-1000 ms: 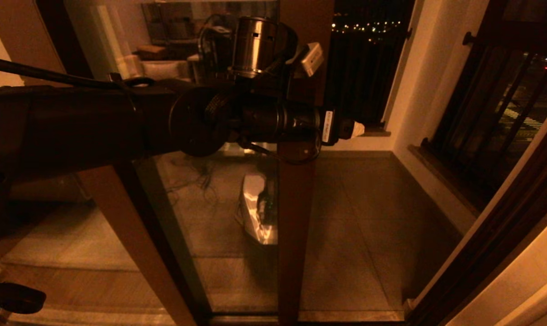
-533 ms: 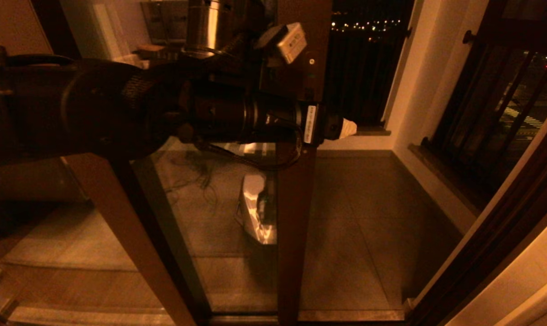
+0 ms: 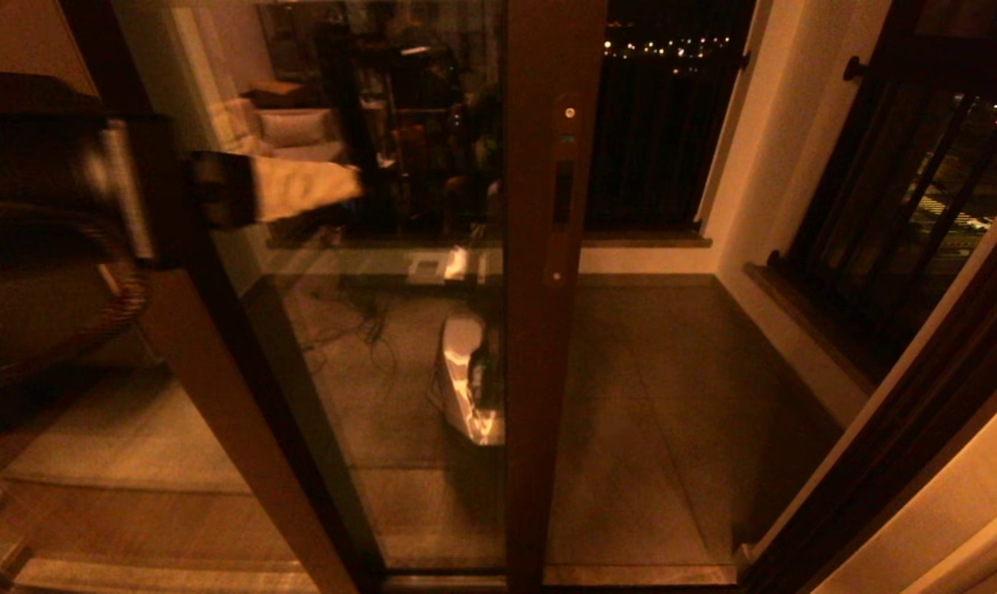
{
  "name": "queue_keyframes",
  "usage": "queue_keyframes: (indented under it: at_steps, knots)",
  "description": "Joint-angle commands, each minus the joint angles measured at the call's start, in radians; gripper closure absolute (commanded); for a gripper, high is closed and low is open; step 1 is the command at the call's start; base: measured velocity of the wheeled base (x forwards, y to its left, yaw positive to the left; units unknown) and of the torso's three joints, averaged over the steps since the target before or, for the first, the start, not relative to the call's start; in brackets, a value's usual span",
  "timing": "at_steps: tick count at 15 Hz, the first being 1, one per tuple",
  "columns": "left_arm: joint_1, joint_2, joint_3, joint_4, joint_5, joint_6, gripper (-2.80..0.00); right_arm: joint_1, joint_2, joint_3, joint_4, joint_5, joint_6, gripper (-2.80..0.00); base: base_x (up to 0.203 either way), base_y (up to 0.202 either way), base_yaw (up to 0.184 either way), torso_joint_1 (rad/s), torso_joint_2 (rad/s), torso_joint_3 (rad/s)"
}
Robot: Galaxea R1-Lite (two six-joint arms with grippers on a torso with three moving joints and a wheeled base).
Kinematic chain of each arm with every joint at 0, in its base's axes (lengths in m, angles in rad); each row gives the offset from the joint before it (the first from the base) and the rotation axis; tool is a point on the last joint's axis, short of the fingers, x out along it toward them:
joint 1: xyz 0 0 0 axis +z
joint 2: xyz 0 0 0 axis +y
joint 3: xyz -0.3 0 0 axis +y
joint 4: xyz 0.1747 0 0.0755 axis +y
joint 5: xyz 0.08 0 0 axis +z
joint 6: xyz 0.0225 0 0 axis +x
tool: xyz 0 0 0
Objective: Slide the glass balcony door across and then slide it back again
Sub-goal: Close the slid door
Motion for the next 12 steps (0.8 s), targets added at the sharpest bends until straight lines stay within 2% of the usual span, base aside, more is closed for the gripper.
queue_keyframes:
  at_steps: [1,4,7,12]
  knots:
    - [0.115,-0.307,0.085,0.052,0.009,0.0,0.0,0.0,0.001,-0.001,0.0,0.0,-0.001,0.0,0.0,0.0,0.0,0.0,0.0,0.0]
    - [0.308,-0.532,0.182,0.146,0.019,0.007,0.0,0.0,0.001,0.0,0.0,0.0,-0.001,0.0,0.0,0.0,0.0,0.0,0.0,0.0]
    - [0.444,-0.688,0.303,0.18,0.03,0.011,0.0,0.0,0.001,0.001,0.0,0.0,-0.001,0.0,0.0,0.0,0.0,0.0,0.0,0.0]
    - [0.483,-0.818,0.426,0.227,0.036,0.012,0.0,0.0,0.001,0.001,0.0,0.0,-0.001,0.0,0.0,0.0,0.0,0.0,0.0,0.0]
